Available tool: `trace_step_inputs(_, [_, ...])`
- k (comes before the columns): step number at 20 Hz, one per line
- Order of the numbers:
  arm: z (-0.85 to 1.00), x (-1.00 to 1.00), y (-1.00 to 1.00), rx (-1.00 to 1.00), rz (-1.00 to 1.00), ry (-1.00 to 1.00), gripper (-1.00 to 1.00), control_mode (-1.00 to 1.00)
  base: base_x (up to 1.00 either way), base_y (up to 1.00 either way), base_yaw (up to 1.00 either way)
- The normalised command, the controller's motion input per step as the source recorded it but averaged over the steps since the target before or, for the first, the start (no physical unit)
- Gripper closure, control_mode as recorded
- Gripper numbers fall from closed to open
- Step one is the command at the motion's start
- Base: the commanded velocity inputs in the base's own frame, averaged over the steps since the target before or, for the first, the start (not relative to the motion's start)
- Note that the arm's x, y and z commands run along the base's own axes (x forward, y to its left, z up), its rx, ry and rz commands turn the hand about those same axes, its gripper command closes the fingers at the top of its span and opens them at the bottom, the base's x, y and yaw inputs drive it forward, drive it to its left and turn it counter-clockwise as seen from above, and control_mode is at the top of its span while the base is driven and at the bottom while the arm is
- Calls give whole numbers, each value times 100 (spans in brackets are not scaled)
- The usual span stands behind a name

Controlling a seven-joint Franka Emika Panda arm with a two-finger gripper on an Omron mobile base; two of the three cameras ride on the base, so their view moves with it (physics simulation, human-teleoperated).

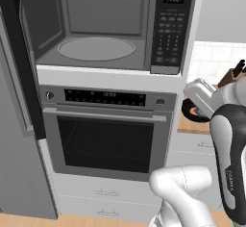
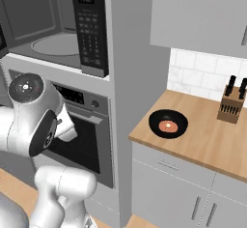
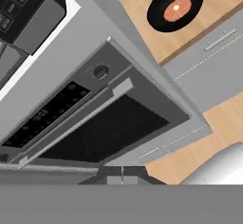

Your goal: Open the microwave, place the bowl with waffle inside the microwave, then close the microwave door and turn it on.

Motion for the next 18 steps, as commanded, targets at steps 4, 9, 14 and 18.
trace_step_inputs(4, [-50, 0, -100, 0, -28, 2, 100, -100, 0, 0, 0])
trace_step_inputs(9, [-34, 0, -100, 0, -24, 2, 100, -100, 0, 0, 0])
trace_step_inputs(14, [-12, 0, -100, 1, -7, 4, 100, -100, 0, 0, 0])
trace_step_inputs(18, [-10, 0, -100, 1, 0, 5, -100, -100, 0, 0, 0])
